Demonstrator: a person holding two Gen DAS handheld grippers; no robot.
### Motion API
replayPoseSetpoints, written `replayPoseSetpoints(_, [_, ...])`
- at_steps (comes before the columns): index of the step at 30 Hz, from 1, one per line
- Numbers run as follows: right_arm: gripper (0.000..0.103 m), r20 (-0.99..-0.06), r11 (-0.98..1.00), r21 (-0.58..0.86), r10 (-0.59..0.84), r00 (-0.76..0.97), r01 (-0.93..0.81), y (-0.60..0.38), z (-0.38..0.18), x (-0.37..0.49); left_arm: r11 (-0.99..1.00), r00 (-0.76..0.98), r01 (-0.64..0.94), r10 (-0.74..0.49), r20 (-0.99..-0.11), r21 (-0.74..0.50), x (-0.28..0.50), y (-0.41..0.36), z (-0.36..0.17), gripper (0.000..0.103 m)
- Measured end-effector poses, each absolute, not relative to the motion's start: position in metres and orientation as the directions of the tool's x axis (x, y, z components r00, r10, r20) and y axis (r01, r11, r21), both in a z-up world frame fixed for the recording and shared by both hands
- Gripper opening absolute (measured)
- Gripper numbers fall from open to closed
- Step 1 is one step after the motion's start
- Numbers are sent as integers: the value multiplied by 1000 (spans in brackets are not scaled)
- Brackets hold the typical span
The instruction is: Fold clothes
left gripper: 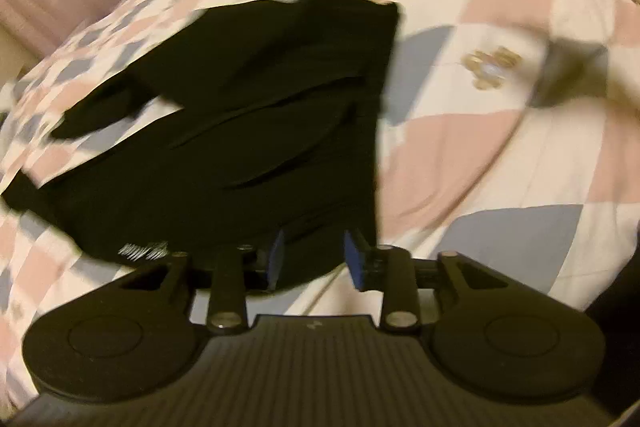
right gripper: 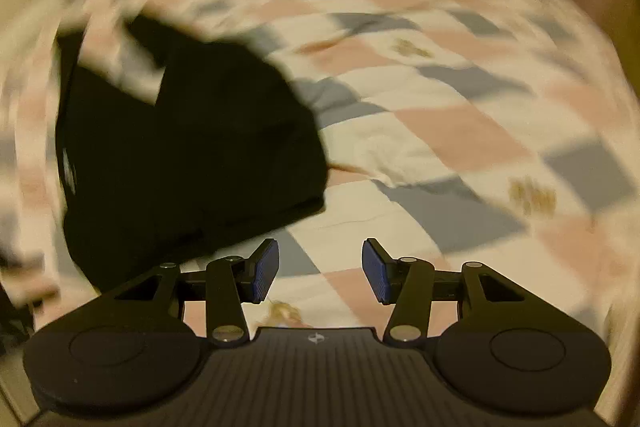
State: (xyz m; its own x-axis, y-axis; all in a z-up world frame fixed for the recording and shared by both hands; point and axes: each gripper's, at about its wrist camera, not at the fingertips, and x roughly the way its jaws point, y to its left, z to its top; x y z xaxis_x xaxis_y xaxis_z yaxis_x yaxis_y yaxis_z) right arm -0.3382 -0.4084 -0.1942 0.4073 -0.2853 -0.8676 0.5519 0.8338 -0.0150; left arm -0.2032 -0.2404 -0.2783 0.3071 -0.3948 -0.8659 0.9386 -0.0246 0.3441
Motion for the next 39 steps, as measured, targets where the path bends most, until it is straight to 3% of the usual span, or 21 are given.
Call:
replayPoseSetpoints(6, [49,-813,919,-363,-392,431,152,-383,-261,-284,119,403,915,-340,-850,386,-211,-270,-331,34])
replayPoseSetpoints(13, [49,-731,806,-573,-420,538,-149,-396,-348,-264,319,518,838,-213,-828,442,-212,-293,-364,34])
replayPoseSetpoints(18, [49,-675,655,-686,-413,611,-315,-404,-402,-261,392,635,738,-132,-761,549,-225,-300,-379,40])
replayPoseSetpoints(19, [49,-656,617,-712,-414,631,-335,-404,-409,-267,384,654,724,-120,-747,572,-228,-300,-382,40])
replayPoseSetpoints(22, [35,-590,532,-777,-424,687,-338,-407,-417,-276,336,723,670,-92,-684,662,-237,-298,-387,40])
replayPoseSetpoints(27, [35,-578,568,-768,-417,701,-296,-421,-414,-275,378,737,643,-66,-673,667,-234,-293,-379,40])
replayPoseSetpoints(28, [34,-587,568,-763,-407,700,-309,-423,-416,-275,371,741,640,-65,-668,673,-233,-294,-380,37])
replayPoseSetpoints(29, [23,-601,565,-755,-392,696,-333,-424,-417,-274,365,744,638,-65,-665,678,-233,-295,-382,18])
replayPoseSetpoints(30, [4,-616,562,-746,-376,692,-357,-425,-418,-274,358,748,637,-72,-660,683,-232,-294,-381,7])
replayPoseSetpoints(32, [2,-635,557,-731,-346,691,-393,-427,-417,-273,339,770,621,-94,-631,707,-233,-290,-372,6])
replayPoseSetpoints(36, [2,-532,590,-753,-286,797,-291,-444,-370,-301,250,852,519,-231,-471,817,-260,-265,-338,5])
replayPoseSetpoints(39, [2,-488,572,-772,-253,836,-278,-449,-359,-338,75,847,461,-335,-413,884,-295,-246,-349,5])
